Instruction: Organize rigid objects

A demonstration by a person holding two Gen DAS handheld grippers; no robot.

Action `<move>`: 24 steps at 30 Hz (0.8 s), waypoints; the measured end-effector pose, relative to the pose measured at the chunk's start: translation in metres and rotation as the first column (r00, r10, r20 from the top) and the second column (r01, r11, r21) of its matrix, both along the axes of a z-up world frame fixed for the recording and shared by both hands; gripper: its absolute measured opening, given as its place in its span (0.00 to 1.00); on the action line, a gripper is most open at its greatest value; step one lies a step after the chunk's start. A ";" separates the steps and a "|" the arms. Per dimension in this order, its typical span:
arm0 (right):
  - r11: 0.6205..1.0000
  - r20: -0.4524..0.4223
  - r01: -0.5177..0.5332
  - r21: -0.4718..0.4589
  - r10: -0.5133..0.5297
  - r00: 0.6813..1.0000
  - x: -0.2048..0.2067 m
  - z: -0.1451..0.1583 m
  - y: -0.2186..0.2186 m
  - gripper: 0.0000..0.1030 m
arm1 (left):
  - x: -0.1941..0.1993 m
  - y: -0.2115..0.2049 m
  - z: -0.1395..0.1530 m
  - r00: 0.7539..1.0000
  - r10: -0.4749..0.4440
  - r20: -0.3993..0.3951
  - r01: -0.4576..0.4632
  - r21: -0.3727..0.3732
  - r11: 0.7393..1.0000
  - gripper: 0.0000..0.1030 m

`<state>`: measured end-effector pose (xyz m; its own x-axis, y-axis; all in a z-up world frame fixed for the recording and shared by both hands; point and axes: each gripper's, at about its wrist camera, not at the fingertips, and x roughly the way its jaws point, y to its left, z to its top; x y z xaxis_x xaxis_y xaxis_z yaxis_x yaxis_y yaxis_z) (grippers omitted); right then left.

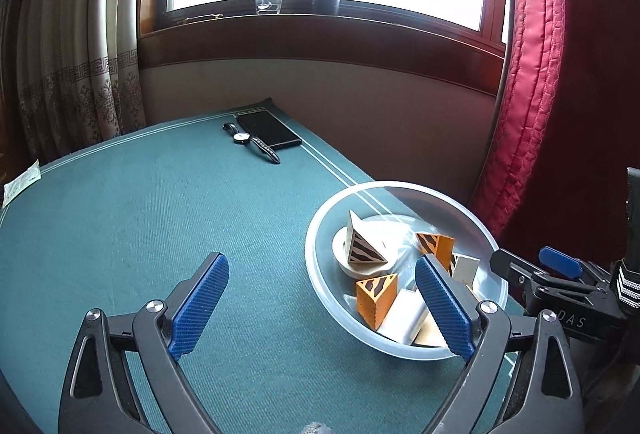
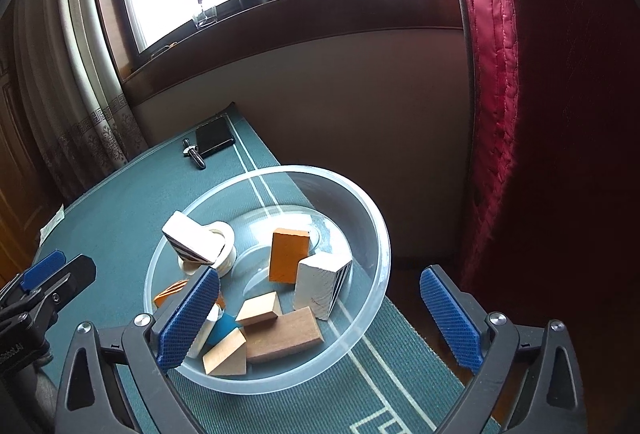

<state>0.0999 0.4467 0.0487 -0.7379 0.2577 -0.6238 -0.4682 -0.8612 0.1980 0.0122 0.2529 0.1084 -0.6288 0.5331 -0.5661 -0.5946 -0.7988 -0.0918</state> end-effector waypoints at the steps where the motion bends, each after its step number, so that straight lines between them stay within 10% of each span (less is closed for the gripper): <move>1: 1.000 -0.001 0.001 0.009 -0.001 1.000 0.002 0.002 -0.003 0.99 | 0.002 -0.003 0.003 1.000 0.000 -0.006 0.000 0.006 1.000 0.93; 24: 0.981 0.009 -0.003 0.192 0.002 1.000 0.016 0.034 -0.053 0.99 | 0.029 -0.031 0.030 0.983 0.096 -0.158 -0.100 -0.020 0.995 1.00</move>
